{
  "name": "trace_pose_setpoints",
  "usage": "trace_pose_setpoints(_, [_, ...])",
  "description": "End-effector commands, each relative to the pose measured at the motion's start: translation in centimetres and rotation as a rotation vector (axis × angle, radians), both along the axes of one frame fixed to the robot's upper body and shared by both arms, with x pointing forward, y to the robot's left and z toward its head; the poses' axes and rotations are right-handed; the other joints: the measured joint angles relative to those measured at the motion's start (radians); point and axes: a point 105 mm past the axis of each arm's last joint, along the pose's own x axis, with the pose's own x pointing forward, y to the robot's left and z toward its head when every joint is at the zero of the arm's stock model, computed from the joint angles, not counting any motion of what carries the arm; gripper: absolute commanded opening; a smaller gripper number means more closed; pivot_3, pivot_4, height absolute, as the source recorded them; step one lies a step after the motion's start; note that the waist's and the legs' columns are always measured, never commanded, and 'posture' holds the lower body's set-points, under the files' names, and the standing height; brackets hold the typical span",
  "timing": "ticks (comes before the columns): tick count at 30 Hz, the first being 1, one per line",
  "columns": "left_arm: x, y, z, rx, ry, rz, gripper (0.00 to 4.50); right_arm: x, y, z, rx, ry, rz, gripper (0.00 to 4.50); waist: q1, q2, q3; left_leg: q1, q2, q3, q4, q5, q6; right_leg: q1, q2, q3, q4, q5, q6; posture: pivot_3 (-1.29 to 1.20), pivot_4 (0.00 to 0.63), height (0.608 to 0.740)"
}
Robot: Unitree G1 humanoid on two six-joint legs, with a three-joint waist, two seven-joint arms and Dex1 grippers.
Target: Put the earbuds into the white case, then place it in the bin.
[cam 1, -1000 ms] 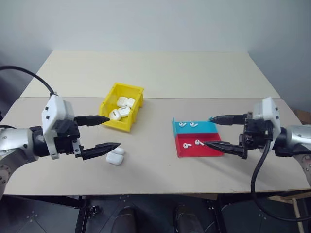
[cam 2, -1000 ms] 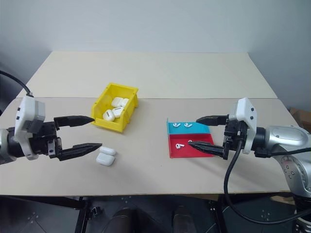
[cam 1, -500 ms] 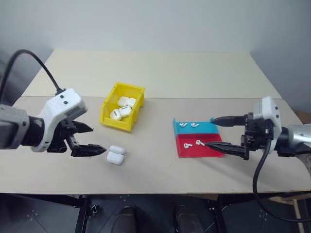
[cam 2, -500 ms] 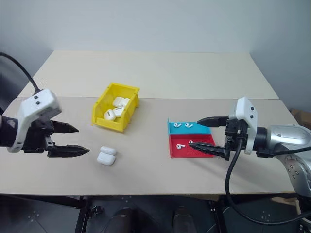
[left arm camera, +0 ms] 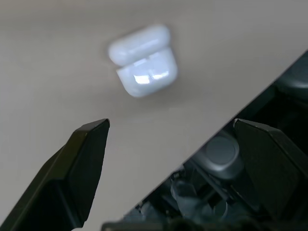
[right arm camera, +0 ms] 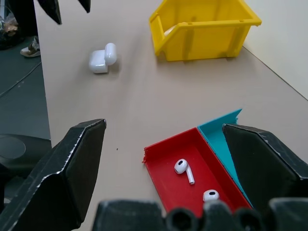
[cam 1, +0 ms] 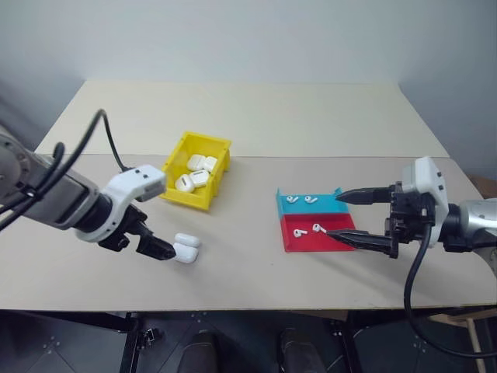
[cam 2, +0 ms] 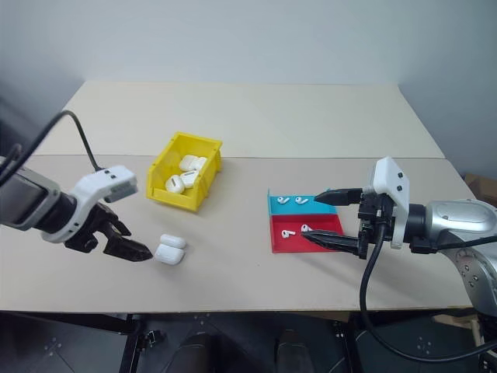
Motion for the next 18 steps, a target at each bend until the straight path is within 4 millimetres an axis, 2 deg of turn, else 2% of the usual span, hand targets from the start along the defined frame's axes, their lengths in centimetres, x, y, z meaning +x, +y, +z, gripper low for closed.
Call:
trace_pose_setpoints(1, [0.5,0.0,-0.5,0.05,0.032,0.041,4.5,-0.5,0.1,0.6,-0.008,-0.023,0.007,4.48,0.003,0.0,0.0,0.0,0.0,0.0,0.0,0.0,0.0,0.0,0.0,0.0,0.0,0.0,0.0,0.0,0.15,0.74])
trace_pose_setpoints(13, [2.5,-2.4,-3.1,0.081,0.062,0.025,4.5,-1.3,-0.1,0.6,-0.017,-0.011,0.001,4.48,0.02,0.0,0.0,-0.001,0.0,0.0,0.0,0.0,0.0,-0.001,0.0,0.0,-0.001,0.0,0.0,0.0,0.15,0.74])
trace_pose_setpoints(18, [3.6,-2.8,-4.1,0.1,0.05,0.062,4.5,-1.3,0.0,0.7,-0.018,-0.011,0.004,4.48,0.021,0.0,0.0,0.0,-0.001,0.0,0.001,0.0,-0.001,0.0,0.0,0.0,-0.001,0.0,0.0,0.0,0.15,0.74])
